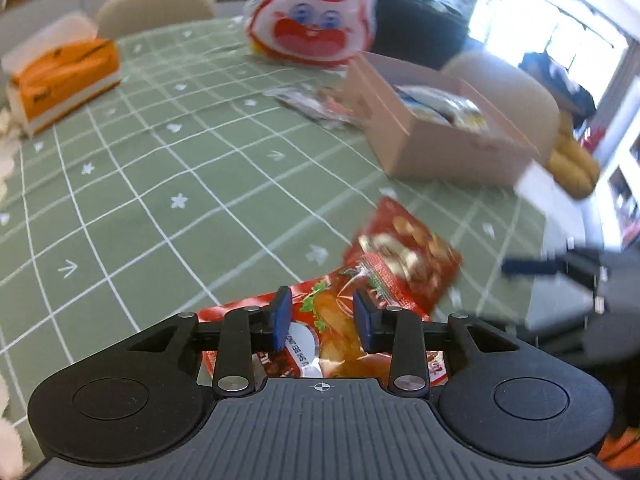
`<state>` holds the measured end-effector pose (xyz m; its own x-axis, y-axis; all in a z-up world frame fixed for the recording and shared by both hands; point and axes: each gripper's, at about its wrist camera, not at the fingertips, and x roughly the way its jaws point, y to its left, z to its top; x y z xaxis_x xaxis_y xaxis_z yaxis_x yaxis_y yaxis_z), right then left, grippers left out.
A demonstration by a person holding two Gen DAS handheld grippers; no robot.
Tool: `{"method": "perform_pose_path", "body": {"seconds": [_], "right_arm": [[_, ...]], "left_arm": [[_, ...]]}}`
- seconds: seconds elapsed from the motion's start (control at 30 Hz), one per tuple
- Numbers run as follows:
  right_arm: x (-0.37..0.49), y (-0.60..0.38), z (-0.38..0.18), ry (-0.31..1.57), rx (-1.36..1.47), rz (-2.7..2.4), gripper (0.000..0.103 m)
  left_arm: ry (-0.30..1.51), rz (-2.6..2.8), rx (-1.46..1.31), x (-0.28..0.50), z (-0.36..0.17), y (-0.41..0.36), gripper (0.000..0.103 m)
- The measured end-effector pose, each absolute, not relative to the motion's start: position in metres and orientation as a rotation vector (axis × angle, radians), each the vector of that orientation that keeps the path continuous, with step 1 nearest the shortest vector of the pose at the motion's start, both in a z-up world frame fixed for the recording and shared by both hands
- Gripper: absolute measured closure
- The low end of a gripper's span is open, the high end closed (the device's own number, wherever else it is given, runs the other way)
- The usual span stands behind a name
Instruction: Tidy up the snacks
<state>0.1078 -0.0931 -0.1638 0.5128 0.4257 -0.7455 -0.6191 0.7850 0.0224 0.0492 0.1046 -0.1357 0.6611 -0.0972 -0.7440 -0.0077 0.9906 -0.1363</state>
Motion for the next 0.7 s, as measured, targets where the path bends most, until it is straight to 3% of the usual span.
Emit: {"method": "perform_pose_path", "body": {"seconds": [0.3,0.37,0.43,0.47,0.7], "right_arm": [[0.107,-0.090,-0.167,0.855,-0.274,0.632,0.000],[0.114,-0.083,-0.162,0.927,-0.310,0.651,0.001],[0.111,-0.080,-0.153,0.957,-0.311,0.659,0.015],[0.104,-0.079,-0.147,0.946,-0.304,0.681,0.017],[0.046,-0.035,-0.134,0.845,-0.507,0.894,0.017]], "left_arm": [[0.811,-0.007,-0.191,0.012,-0.126,0.103,0.065],[0.799,0.003,-0.234,0.009,-0.127,0.109,0.065],[0.787,0.008,-0.278,0.005,-0.125,0.114,0.065],[0.782,0.010,-0.293,0.003,-0.124,0.116,0.065],[0.762,0.024,-0.369,-0.008,-0.124,0.133,0.065]]}}
